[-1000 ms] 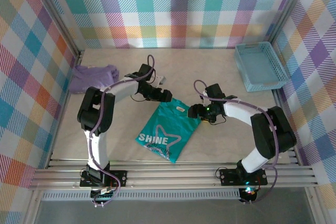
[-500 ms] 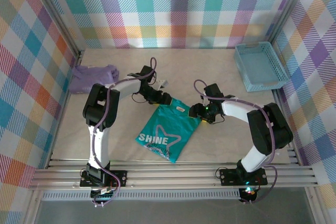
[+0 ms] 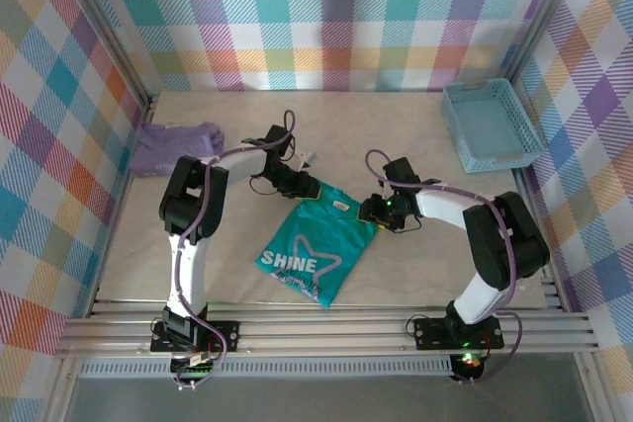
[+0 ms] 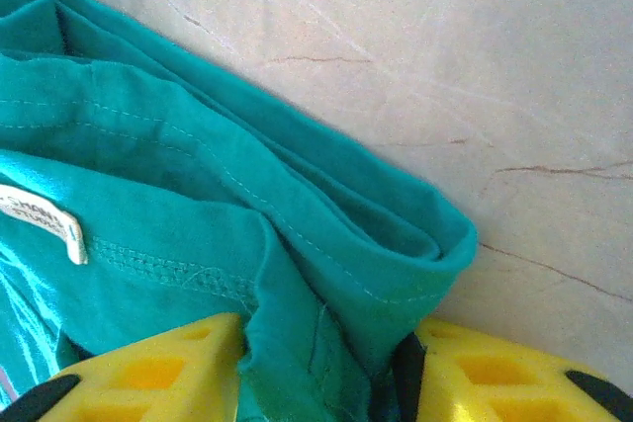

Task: Fold the inside-out t-shirt

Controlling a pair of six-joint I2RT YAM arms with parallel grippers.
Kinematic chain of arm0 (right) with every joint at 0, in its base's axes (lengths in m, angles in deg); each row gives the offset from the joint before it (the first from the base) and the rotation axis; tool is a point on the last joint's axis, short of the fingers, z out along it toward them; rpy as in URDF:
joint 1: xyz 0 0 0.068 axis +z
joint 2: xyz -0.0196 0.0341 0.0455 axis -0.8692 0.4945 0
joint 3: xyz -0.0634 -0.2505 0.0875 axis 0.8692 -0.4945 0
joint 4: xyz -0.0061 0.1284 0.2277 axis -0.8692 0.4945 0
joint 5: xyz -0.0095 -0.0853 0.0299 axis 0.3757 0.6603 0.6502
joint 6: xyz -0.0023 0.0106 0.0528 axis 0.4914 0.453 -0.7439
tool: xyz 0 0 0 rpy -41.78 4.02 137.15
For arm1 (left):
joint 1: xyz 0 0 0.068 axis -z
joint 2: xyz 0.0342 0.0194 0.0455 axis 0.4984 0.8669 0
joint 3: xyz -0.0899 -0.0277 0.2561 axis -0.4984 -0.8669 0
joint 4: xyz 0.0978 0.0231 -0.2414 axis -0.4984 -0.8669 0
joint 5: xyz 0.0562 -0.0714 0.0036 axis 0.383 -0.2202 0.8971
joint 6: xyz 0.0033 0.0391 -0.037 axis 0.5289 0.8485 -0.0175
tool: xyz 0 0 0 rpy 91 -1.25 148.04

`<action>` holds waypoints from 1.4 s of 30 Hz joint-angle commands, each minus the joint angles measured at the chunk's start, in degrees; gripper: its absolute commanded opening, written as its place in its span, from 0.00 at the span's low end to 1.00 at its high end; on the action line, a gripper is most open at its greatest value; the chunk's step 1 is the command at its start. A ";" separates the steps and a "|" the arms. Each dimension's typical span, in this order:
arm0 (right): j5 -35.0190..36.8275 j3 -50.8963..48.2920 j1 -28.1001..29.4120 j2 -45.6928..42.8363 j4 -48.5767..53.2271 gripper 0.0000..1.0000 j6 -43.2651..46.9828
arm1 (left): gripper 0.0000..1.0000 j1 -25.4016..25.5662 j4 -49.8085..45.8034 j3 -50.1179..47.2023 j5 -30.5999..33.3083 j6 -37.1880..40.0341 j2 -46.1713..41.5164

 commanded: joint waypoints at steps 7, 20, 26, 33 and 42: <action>-1.90 1.26 1.39 2.16 -10.07 0.32 -0.70 | 0.12 -0.20 -0.33 0.98 -0.99 -1.25 0.93; 1.79 3.94 -1.21 -4.11 -10.43 0.00 8.92 | 0.00 -3.28 8.29 -2.21 1.96 -10.66 -5.59; -0.05 10.57 -4.16 -3.69 -11.66 0.00 14.27 | 0.00 -5.80 15.42 -2.19 2.32 -18.09 -9.41; -1.33 29.07 -8.05 1.04 -9.36 0.00 22.63 | 0.00 -6.52 16.46 12.74 6.53 -18.45 -8.91; -6.90 36.13 -9.29 0.85 -9.75 0.00 27.91 | 0.00 -6.25 15.45 18.04 6.87 -17.29 -10.46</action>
